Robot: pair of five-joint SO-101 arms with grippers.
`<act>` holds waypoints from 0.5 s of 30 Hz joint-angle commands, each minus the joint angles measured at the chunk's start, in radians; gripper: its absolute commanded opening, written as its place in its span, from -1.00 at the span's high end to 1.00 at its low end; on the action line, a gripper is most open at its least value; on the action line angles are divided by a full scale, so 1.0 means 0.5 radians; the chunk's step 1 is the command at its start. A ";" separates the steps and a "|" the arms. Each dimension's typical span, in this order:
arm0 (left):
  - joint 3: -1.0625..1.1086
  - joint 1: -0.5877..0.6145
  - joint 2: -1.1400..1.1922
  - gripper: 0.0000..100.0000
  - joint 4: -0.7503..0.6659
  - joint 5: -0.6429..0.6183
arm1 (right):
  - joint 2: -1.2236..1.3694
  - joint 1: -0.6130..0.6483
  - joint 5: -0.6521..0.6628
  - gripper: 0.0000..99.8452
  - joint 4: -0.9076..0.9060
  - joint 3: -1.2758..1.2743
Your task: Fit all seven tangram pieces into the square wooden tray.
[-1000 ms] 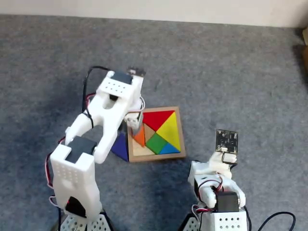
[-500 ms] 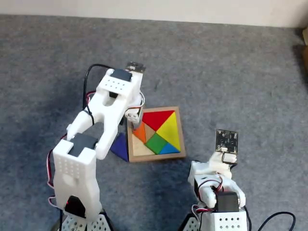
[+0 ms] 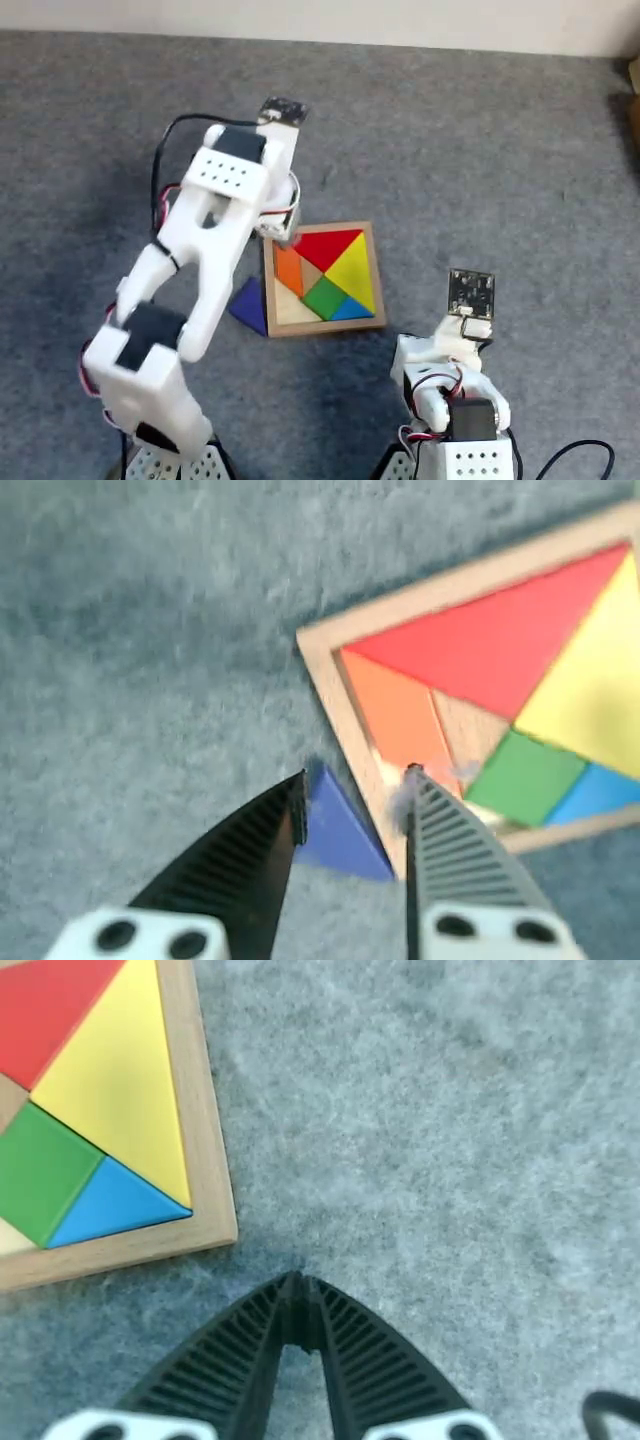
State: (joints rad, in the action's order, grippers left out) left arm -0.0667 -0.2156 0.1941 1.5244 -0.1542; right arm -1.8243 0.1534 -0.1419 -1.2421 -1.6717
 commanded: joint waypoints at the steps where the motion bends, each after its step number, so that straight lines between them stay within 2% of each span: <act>1: 0.229 0.023 -0.241 0.66 -0.049 0.025 | -0.026 -0.026 -0.012 0.99 -0.017 -0.232; 7: 0.713 0.137 -0.370 0.66 -0.313 0.025 | -0.026 -0.026 -0.012 0.99 -0.017 -0.232; 15: 1.106 0.164 -0.361 0.66 -0.629 0.012 | -0.026 -0.026 -0.012 0.99 -0.017 -0.232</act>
State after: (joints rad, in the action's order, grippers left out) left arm 0.4549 -0.1481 0.0575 1.2681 -0.1511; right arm -1.8243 0.1534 -0.1419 -1.2421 -1.6717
